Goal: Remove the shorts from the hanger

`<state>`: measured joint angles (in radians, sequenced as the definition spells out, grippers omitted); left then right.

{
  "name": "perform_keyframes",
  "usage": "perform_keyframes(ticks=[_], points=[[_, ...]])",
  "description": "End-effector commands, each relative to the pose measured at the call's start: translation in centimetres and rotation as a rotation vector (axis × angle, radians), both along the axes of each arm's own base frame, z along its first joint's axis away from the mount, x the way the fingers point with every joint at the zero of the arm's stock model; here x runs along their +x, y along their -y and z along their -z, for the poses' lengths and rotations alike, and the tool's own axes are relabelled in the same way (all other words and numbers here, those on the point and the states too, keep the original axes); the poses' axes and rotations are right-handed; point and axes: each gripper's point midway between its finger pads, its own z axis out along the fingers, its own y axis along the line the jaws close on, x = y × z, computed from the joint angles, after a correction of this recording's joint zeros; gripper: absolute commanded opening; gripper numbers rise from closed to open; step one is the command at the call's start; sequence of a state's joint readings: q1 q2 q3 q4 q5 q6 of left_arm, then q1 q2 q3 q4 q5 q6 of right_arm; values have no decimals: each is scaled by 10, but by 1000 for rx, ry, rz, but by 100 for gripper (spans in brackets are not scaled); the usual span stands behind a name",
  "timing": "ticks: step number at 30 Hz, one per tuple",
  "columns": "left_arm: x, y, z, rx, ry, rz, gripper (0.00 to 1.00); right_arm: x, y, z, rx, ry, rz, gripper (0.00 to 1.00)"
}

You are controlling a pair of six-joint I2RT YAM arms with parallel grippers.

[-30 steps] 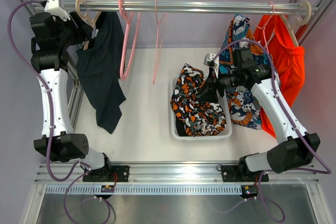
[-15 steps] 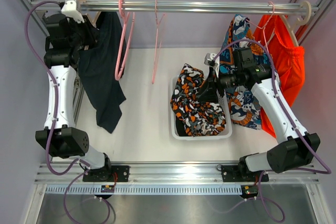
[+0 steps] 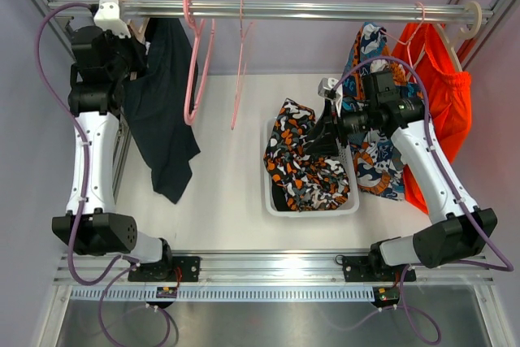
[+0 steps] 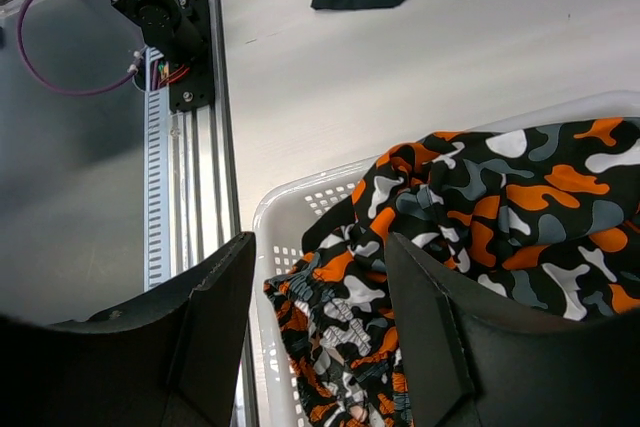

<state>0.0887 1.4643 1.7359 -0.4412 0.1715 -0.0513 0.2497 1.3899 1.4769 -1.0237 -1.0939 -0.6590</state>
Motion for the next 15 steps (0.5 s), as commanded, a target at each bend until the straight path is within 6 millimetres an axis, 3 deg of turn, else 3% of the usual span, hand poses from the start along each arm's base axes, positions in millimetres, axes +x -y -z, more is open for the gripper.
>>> perform_keyframes(ticks=[1,8,15], points=[[-32,8,-85,23,259,25,0,-5,-2,-27,52,59,-29,62],[-64,10,-107,-8,317,14,0,-6,-9,-37,36,79,-32,61],[-79,6,-68,-9,185,-19,0,-15,-24,-49,31,86,-58,60]])
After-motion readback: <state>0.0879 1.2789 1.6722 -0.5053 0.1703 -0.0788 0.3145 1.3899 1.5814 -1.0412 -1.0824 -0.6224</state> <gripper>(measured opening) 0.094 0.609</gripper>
